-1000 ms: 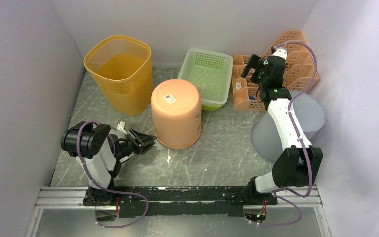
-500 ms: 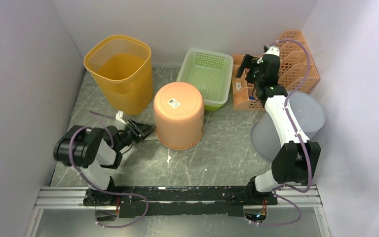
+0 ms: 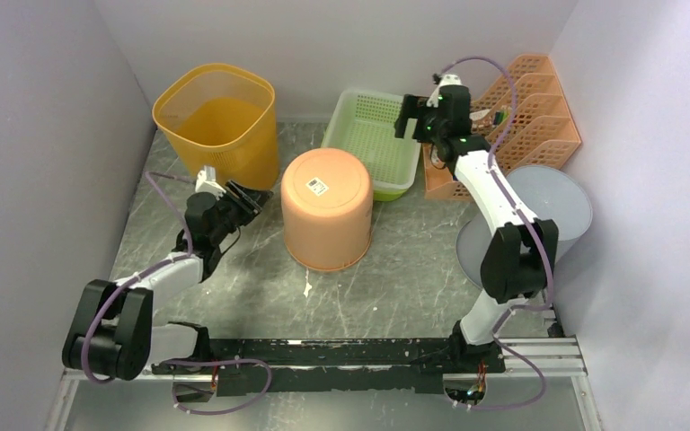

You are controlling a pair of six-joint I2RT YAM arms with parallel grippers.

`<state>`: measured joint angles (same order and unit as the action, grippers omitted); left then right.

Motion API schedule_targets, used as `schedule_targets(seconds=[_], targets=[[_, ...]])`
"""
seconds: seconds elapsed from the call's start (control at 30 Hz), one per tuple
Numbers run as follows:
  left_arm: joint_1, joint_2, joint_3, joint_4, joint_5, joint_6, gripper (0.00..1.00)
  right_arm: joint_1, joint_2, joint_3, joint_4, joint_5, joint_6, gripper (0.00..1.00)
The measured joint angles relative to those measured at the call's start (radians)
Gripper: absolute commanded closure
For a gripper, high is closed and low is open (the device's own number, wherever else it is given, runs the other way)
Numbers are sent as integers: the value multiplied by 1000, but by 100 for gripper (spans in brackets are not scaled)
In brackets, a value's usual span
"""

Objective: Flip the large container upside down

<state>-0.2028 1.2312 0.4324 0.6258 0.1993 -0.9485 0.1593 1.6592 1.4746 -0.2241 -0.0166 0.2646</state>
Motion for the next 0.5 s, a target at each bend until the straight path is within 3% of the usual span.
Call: schedule_targets(seconds=[0.2,0.5], targets=[[-66,134,8,-26,-66,15,45,83,123,99,-38,-66,-34,0],[-239,378,172,41,-92,35,44,93,51,62,-64,-80,-44,0]])
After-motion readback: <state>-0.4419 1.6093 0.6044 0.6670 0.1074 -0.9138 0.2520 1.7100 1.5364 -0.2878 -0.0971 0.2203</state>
